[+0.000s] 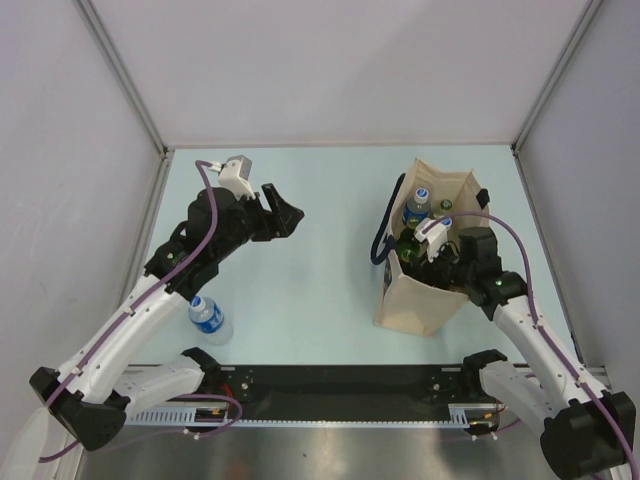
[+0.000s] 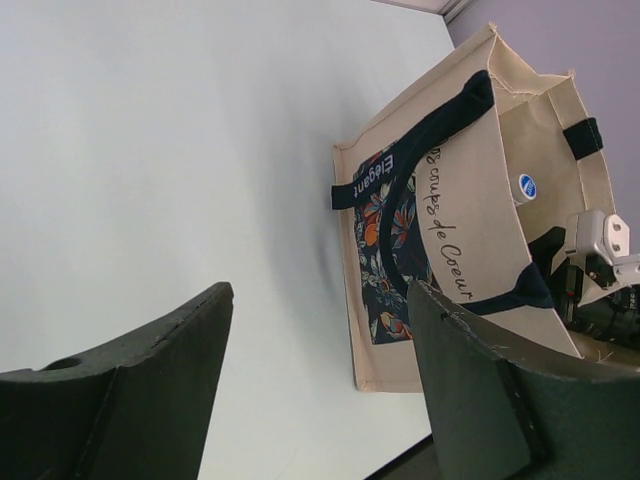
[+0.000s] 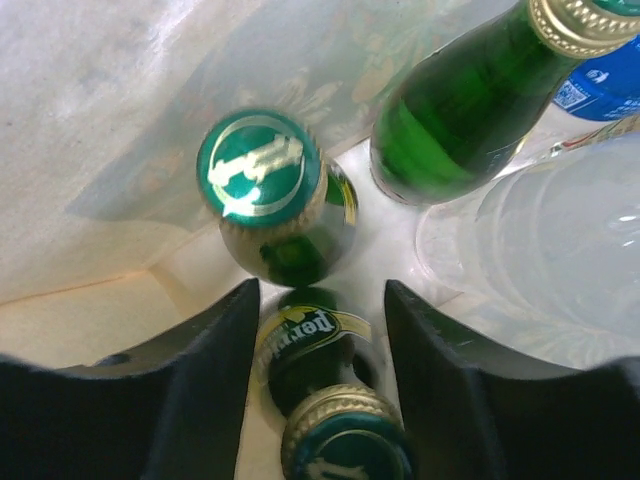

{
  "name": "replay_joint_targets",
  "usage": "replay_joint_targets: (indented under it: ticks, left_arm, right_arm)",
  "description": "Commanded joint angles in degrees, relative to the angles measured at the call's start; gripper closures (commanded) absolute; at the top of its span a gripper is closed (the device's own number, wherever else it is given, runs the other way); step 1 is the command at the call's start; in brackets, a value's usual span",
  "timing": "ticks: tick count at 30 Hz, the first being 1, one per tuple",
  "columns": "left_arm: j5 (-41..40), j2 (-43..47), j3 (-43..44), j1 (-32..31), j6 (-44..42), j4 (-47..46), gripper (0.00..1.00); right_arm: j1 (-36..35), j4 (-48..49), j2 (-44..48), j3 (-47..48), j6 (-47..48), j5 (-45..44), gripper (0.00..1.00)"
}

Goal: Place the beverage into the canvas bag

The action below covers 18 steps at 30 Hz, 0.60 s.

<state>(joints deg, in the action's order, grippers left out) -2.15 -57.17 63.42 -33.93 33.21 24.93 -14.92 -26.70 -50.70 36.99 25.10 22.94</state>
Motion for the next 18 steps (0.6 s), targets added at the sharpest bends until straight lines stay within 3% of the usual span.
replay_joint_targets:
  ticks: [1,9,15,18]
  left_arm:
    - [0.7,1.6,-0.5,0.5,0.8,-1.4,0.24]
    - [0.4,2.7,-1.2,0.6,0.8,-1.2,0.24]
    - [0.2,3.2,-1.0,1.0,0.5,-0.9,0.24]
    - [0.1,3.3,-0.7,1.1,0.2,-0.7,0.23]
  right_arm:
    - [0.1,-1.1,1.1,2.8,1.6,-0.4,0.40]
    - [0.8,-6.4,1.3,7.3,2.5,1.5,0.32]
    - [4.6,-13.2,3.1,14.7,6.1,7.6,0.18]
    - [5.9,-15.9,2.9,18.5,7.4,12.1,0.18]
